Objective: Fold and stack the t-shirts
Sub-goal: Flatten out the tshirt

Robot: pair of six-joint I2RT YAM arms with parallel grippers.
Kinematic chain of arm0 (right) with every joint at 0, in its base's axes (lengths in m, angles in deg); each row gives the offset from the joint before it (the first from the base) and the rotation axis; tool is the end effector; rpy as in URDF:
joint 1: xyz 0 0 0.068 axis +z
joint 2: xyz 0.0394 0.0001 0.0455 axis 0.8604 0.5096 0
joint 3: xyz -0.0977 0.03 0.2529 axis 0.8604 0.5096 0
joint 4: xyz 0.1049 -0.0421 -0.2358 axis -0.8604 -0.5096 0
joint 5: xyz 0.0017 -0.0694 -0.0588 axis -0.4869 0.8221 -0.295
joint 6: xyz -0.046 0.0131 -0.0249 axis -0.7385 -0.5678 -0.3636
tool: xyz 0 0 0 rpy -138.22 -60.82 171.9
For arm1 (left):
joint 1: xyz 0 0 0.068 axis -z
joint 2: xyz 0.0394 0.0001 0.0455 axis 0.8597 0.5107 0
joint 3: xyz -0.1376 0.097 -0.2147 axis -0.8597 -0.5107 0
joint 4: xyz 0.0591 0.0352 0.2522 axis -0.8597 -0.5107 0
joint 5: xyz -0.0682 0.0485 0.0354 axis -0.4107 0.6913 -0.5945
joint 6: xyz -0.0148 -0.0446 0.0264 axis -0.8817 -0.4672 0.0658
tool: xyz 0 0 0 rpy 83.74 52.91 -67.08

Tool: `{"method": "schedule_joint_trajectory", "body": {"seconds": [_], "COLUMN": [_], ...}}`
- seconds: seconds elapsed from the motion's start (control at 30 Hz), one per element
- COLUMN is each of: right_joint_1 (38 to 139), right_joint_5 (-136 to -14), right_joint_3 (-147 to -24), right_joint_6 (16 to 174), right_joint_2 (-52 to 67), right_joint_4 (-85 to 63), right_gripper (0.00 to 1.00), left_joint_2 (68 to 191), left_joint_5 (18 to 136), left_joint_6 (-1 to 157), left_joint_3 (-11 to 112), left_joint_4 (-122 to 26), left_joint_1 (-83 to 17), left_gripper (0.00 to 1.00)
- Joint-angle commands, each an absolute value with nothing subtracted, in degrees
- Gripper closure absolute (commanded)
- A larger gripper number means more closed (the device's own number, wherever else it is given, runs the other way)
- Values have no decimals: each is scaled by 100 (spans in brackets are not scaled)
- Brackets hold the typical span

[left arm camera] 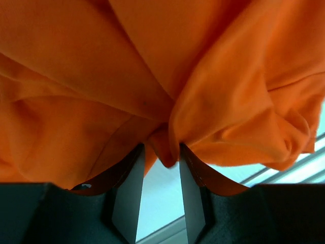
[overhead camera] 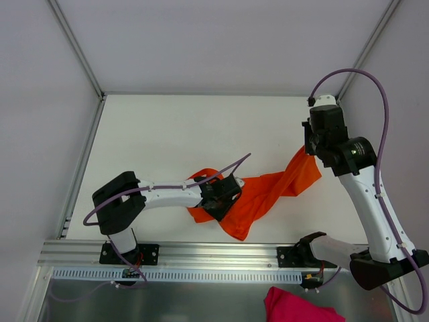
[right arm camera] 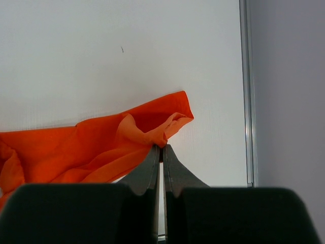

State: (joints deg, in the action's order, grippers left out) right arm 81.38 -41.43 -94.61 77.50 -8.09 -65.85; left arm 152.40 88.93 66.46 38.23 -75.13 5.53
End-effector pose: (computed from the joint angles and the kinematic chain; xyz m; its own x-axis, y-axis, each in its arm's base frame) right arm 0.1965 0.0626 0.4303 -0.5347 -0.3935 -0.7479 -0.1048 0.9090 -0.4034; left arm 0.1455 -0.3039 0.1744 -0.6987 0.5626 -0.4420 0.6699 0.7313 -0.1281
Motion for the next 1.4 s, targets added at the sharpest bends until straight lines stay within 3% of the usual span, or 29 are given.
{"method": "schedule_joint_trajectory", "body": {"seconds": [0.0, 0.5, 0.7, 1.0, 1.37], "right_joint_1": [8195, 8248, 8265, 8283, 8283], "right_joint_5": [-4038, -4065, -4047, -4074, -3600], "right_joint_3": [-9354, -9371, -9275, -9108, -9309], "right_joint_6": [7742, 7786, 7794, 7838, 7540], "right_joint_2": [-989, -1016, -1015, -989, -752], "right_joint_4": [-6565, -6644, -6627, -6539, -6153], "right_gripper": [99, 99, 99, 99, 99], "left_joint_2": [15214, 15074, 14995, 14706, 14239], "left_joint_5": [9137, 9129, 9163, 9655, 11297], "left_joint_6": [6459, 6600, 6556, 6775, 7426], "left_joint_3": [3678, 3845, 3941, 4889, 7280], "left_joint_4": [-7202, -6912, -7070, -7948, -9398], "left_joint_1": [540, 514, 514, 540, 206], "left_gripper": [67, 67, 100, 100, 100]}}
